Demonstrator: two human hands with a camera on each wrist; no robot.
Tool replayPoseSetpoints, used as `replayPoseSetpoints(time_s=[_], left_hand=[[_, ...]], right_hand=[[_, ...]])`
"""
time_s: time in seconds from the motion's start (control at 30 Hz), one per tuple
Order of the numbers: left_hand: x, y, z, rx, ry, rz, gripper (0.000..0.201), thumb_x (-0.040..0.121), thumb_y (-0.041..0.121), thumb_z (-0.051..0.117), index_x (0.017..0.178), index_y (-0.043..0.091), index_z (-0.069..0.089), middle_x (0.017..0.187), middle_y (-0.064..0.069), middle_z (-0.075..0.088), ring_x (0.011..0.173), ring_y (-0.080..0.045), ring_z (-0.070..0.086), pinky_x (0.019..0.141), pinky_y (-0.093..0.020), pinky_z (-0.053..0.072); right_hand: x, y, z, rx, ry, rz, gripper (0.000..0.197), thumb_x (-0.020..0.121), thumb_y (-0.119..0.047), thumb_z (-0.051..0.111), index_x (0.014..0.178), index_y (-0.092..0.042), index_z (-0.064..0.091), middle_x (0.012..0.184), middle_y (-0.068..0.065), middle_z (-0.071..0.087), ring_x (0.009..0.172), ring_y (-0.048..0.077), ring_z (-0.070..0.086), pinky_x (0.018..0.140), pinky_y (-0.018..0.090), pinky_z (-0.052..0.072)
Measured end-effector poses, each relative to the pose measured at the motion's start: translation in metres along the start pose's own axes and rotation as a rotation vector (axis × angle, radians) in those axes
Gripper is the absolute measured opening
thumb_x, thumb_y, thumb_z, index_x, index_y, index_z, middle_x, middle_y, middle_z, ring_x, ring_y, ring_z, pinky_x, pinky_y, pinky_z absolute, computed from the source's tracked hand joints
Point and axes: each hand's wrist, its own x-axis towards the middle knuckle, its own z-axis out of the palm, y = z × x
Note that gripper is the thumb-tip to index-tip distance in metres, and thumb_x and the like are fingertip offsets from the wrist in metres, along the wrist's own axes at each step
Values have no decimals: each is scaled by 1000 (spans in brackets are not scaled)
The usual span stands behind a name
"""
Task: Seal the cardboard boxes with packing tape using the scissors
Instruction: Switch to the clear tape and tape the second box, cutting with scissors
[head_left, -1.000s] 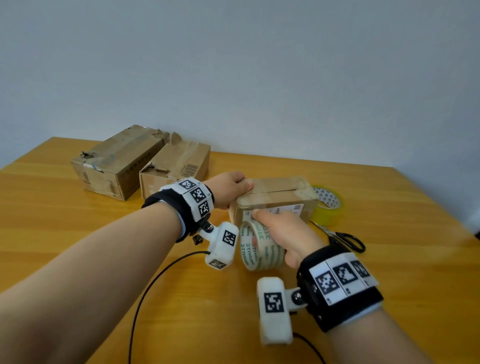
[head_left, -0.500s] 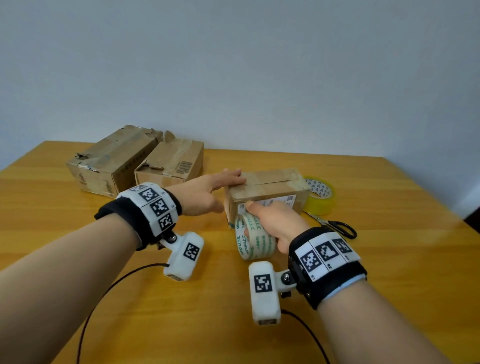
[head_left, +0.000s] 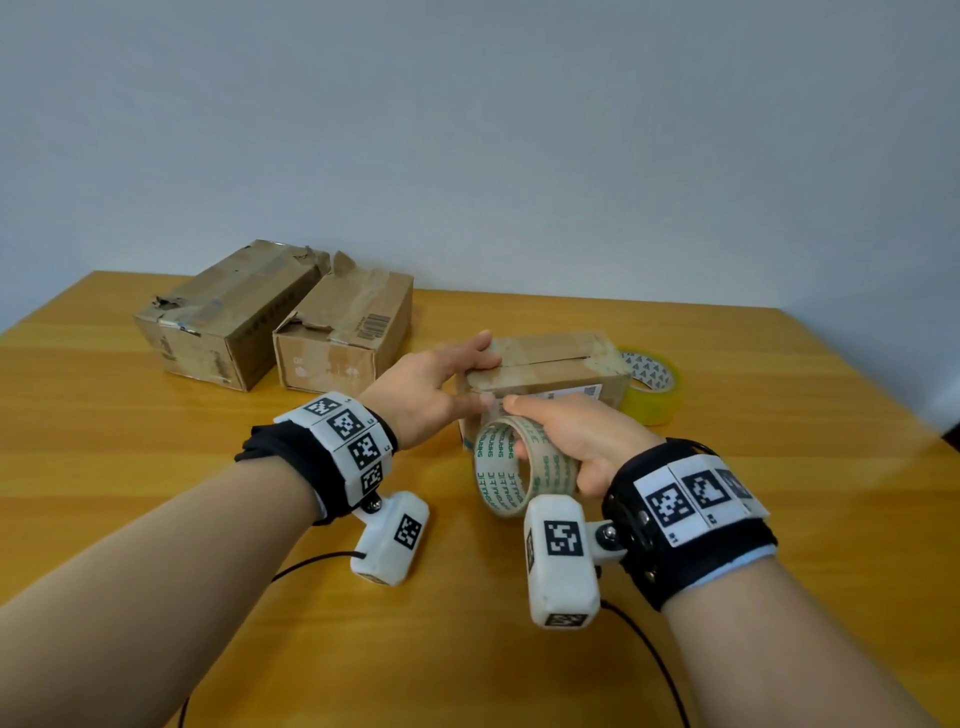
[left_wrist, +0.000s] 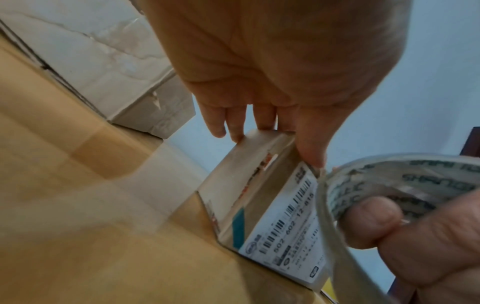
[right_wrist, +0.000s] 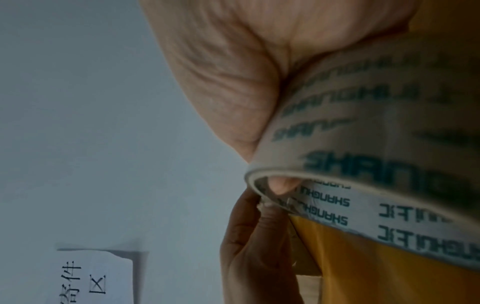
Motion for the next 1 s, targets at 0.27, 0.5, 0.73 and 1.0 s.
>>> replayPoseSetpoints(time_s=[0.27,0.5,0.73,1.0], left_hand=[[-2,4,4,-24,32,-21,48,91,29,68,137,27,55,153,20,37,139,-2,35,115,-22,23],[1,3,-1,-56,7,-59,49,88,35,70,135,32,58,150,24,39,135,0,37,110,-19,24],[7,2,-1,-328,1,-148,47,80,10,74,124,27,68,146,24,45,135,-2,40,114,-24,26],[6,10,-1,-302,42,-155,54,77,7,77,127,24,67,144,20,49,126,4,41,100,-16,29]], right_hand=[[-11,-13,-10,98,-35,43,33,99,-33,62,77,-8,65,47,3,60,36,15,57,66,38,55],[-14,-13,-10,73,-26,61,28,97,-34,65,88,-8,68,51,3,63,40,15,61,72,37,57],[-10,-3,6,172,-27,60,30,90,-39,72,83,-10,70,53,5,65,43,18,63,91,48,55],[-9,0,2,158,12,74,29,87,-36,76,76,-10,68,53,6,65,44,19,63,92,48,56]])
